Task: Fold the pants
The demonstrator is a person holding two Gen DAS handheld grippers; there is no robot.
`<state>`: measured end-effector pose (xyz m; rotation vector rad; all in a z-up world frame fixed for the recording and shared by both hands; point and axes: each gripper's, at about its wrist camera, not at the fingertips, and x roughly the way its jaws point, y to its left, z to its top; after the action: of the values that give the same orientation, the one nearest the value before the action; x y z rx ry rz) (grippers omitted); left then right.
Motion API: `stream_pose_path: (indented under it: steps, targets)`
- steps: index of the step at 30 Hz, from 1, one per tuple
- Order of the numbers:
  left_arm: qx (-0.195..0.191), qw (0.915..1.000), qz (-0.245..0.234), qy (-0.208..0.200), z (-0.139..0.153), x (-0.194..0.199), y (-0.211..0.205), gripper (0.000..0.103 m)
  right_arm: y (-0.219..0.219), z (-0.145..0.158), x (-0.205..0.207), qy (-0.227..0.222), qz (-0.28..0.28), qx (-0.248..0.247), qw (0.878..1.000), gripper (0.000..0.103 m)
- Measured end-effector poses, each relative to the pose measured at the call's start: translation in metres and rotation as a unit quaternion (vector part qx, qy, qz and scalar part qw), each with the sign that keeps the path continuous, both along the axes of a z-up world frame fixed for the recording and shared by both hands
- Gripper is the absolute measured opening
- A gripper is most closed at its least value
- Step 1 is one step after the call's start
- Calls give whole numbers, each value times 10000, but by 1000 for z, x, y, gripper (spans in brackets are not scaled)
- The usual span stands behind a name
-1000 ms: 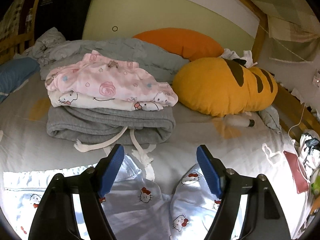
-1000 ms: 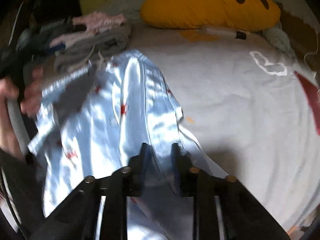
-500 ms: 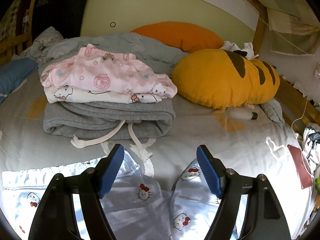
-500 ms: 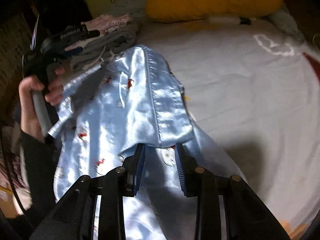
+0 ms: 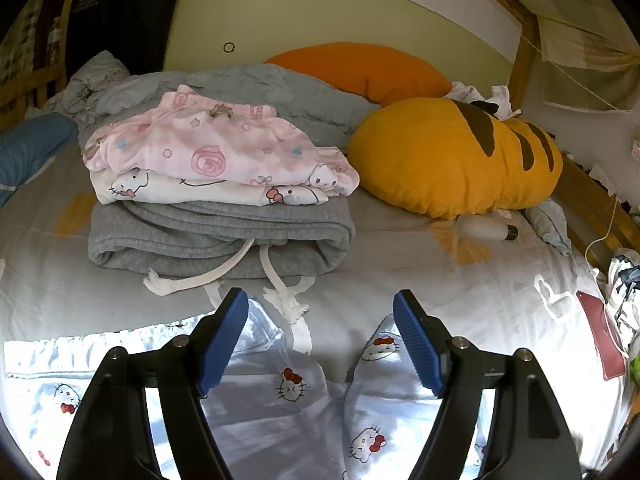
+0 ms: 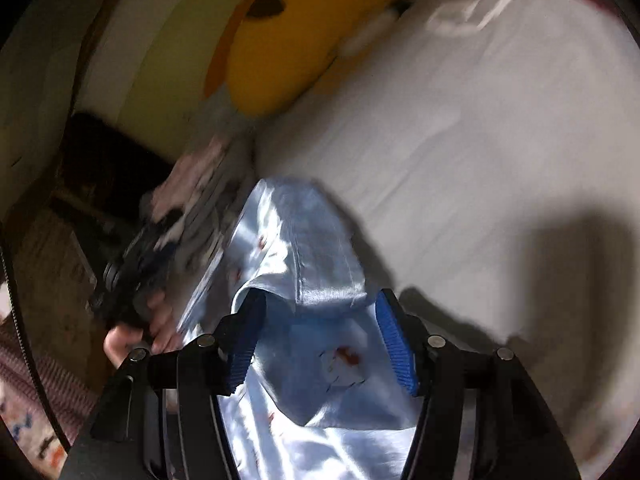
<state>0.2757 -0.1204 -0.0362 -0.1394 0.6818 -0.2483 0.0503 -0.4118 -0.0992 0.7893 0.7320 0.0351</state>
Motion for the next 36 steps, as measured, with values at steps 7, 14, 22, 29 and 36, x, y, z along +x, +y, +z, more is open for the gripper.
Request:
stream_pose_path:
  steps: [7, 14, 22, 29, 36]
  targets:
    - [49, 10000, 31, -6, -1, 1, 0, 74, -6, -8, -4, -55, 251, 1111, 9935, 60]
    - [86, 9999, 75, -2, -2, 1, 0, 74, 7, -26, 9, 517, 81, 1731, 9835, 60]
    - [174, 9998, 67, -9, -4, 1, -2, 74, -3, -44, 28, 426, -418, 1985, 9783, 36]
    - [229, 9997, 71, 1, -5, 2, -5, 74, -14, -1, 44, -106, -942, 422, 9946, 5]
    - [439, 9990, -20, 61, -13, 4, -19, 74, -49, 83, 133, -244, -437, -1894, 9806, 5]
